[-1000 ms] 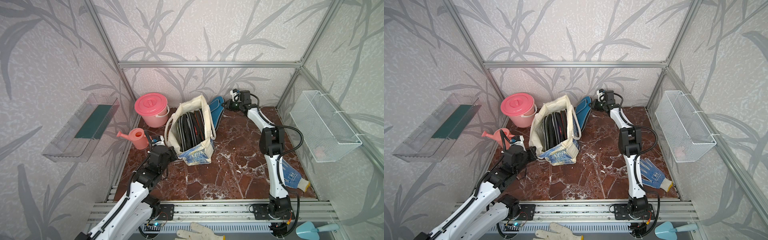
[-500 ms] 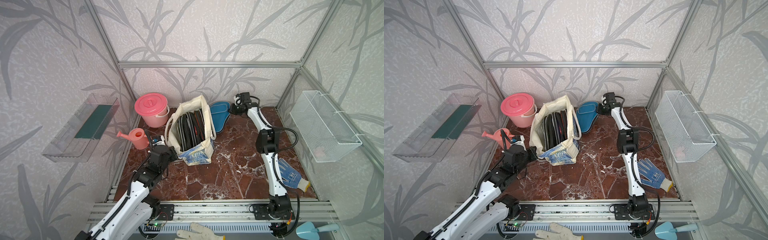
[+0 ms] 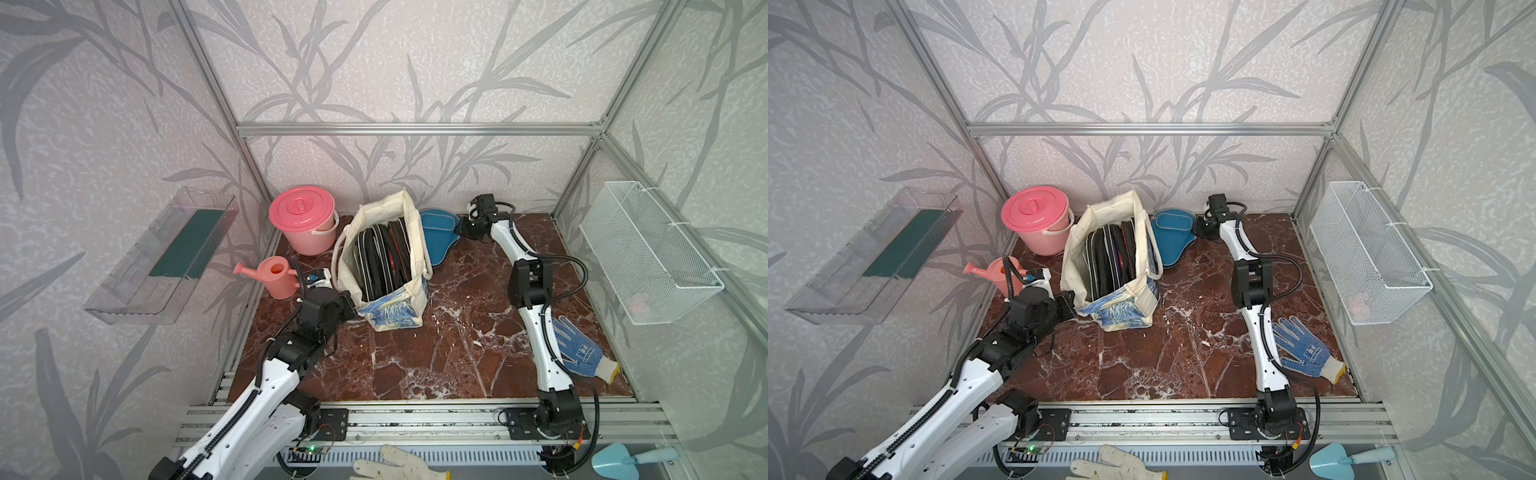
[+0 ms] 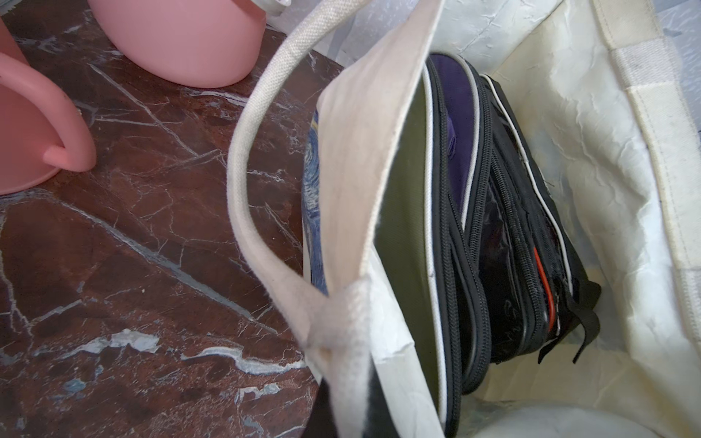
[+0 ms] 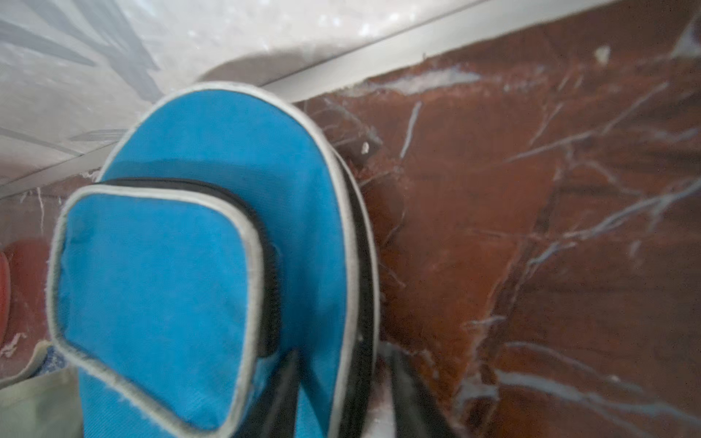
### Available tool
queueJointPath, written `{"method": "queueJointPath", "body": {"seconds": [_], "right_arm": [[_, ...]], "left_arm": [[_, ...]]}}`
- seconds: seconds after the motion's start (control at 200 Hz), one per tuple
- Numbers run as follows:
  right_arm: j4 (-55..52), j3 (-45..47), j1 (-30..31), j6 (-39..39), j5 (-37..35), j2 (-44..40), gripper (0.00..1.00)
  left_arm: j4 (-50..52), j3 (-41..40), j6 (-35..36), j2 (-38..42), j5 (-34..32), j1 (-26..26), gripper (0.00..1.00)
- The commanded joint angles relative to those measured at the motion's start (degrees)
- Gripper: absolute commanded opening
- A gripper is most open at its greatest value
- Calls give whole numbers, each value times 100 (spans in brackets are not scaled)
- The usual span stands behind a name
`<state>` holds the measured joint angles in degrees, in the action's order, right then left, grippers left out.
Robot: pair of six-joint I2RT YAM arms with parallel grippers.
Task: Remove the ping pong set from the canvas bag
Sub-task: Place the ping pong set at the center of the board.
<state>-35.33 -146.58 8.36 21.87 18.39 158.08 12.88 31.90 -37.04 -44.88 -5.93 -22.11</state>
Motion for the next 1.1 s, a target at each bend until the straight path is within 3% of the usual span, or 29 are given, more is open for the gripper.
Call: {"method": "queueJointPath", "body": {"seconds": [0.0, 0.155, 0.285, 0.325, 0.52, 0.57, 0.62, 0.66, 0.845, 1.1], "right_arm": [[-66, 188, 43, -104, -123, -449, 67], [-171, 510, 59, -217, -146, -934, 84], [236, 1461, 160, -332, -306, -1855, 95], [429, 1781, 190, -332, -290, -2157, 100], [821, 2790, 509, -422, -338, -3440, 99], [815, 2979, 692, -566, -421, -3790, 99], [783, 3130, 892, -711, -529, -4167, 99], [778, 3255, 1069, -811, -609, -4448, 100], [331, 3210, 2105, -1294, -1050, -5233, 100], [-683, 2462, 3246, -1536, -1273, -5055, 98]], "left_arm": [[138, 221, 46, -56, -99, 27, 0], [204, 278, -3, -78, -105, 21, 0], [291, 303, -102, -40, -212, 23, 0], [331, 316, -95, -23, -244, 25, 5], [399, 282, -164, 135, -416, 23, 48], [390, 277, -164, 155, -433, 23, 49], [365, 264, -169, 160, -451, 26, 39], [343, 257, -156, 139, -434, 27, 38], [185, 156, -248, 82, -456, 38, 48], [-84, 78, -381, 76, -532, 40, 54]]}}
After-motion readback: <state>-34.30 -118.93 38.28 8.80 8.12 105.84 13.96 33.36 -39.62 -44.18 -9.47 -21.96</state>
